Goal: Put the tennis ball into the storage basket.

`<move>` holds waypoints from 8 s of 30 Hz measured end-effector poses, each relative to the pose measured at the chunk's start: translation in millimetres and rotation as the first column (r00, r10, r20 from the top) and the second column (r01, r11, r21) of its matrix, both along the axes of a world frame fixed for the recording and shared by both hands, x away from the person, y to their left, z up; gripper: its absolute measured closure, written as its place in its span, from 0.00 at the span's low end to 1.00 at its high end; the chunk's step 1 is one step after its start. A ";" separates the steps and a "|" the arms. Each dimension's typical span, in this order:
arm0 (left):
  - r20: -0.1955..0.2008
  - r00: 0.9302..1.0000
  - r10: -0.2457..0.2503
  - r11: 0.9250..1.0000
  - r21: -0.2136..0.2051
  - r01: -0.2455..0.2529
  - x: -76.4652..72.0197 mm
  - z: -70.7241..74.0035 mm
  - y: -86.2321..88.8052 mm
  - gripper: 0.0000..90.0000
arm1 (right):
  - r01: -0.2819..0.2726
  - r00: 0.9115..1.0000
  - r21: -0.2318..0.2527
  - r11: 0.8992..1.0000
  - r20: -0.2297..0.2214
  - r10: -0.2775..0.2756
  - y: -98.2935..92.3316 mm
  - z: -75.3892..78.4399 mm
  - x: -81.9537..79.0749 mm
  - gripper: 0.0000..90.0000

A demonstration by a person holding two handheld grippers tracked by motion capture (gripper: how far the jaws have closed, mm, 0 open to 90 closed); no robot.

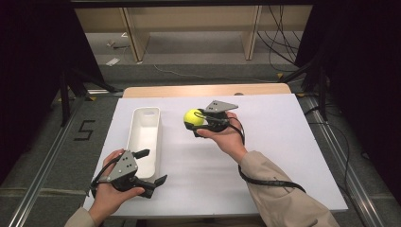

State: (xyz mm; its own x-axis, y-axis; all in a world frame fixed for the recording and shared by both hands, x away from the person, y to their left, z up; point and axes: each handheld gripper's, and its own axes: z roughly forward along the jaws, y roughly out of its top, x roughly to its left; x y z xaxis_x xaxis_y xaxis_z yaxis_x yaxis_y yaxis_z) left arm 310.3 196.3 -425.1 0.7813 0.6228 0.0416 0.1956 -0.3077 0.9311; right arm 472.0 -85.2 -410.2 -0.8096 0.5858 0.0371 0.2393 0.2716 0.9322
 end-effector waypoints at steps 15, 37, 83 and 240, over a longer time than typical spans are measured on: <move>0.001 1.000 -0.001 1.000 0.001 0.001 -0.1 0.0 0.0 0.00 | -0.010 1.000 0.001 1.000 0.003 0.010 6.8 0.1 0.3 0.30; 0.001 1.000 -0.003 1.000 0.001 0.003 -0.2 0.2 0.0 0.00 | -0.021 1.000 0.006 1.000 0.006 0.021 14.2 1.1 0.5 0.30; 0.005 1.000 -0.003 1.000 0.002 0.003 0.1 -0.1 0.0 0.00 | -0.048 0.999 0.015 0.999 0.012 0.048 30.1 3.6 1.4 0.30; 0.002 1.000 -0.006 1.000 -0.003 0.006 -0.7 0.4 -0.4 0.00 | -0.120 0.993 0.032 0.992 0.019 0.119 92.2 12.0 5.3 0.30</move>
State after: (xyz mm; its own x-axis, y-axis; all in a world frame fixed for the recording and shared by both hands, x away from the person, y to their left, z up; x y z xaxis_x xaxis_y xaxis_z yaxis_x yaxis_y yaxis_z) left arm 309.6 195.9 -424.7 0.7852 0.6178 0.0411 0.1922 -0.3064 0.9323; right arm 477.4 6.9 -398.2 -0.8744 0.4836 0.0404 0.1908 0.2661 0.9449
